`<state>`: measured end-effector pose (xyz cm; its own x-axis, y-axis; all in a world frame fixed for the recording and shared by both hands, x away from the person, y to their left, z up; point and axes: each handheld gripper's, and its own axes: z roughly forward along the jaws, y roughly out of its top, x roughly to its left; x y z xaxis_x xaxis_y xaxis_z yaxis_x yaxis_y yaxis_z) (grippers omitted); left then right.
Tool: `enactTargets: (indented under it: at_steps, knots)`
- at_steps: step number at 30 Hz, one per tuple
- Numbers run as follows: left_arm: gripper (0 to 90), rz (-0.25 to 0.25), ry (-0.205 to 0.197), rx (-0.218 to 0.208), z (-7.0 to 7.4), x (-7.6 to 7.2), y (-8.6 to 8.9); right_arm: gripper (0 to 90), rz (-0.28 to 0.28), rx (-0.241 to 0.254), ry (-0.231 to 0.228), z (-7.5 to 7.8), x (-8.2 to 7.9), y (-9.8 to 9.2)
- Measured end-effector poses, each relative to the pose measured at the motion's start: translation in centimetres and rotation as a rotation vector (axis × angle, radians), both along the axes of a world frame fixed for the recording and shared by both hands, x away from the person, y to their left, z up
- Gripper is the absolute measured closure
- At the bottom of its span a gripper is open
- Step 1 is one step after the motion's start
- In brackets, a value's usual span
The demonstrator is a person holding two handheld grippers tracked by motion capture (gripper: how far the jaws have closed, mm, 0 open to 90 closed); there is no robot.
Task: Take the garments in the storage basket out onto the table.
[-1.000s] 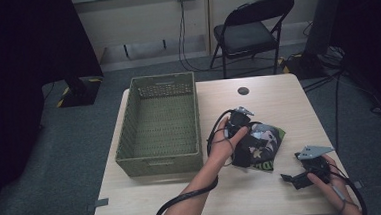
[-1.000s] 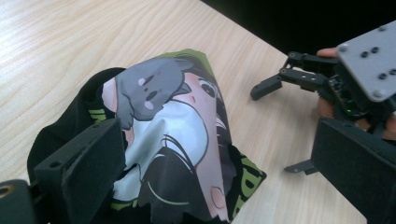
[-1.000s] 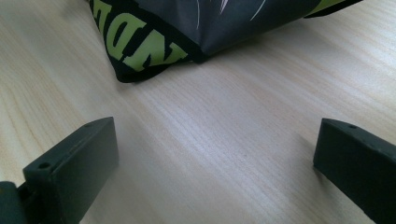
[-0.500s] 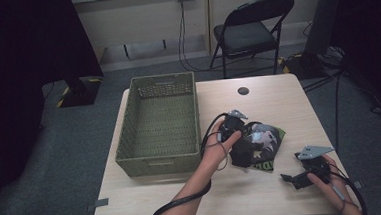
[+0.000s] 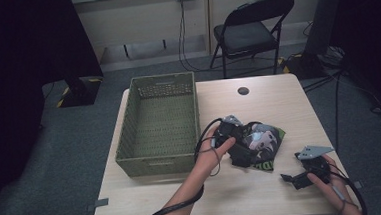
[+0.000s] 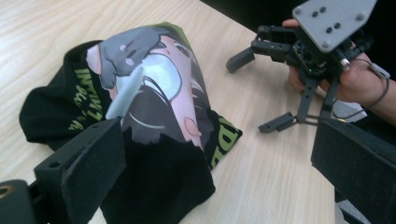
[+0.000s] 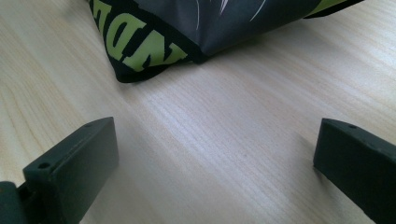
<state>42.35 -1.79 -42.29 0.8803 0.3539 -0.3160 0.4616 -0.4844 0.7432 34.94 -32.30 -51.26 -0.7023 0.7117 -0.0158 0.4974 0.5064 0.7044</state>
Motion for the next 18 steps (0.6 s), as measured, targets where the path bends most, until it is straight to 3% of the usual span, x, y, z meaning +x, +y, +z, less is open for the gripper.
enactTargets:
  at_steps: [18]
  knots:
    - [2.4, -0.003, 0.023, -0.014, -1.3, -0.9, 1.8, 0.0, 0.000, 0.000, 0.000, 0.0, 0.0, 0.0]
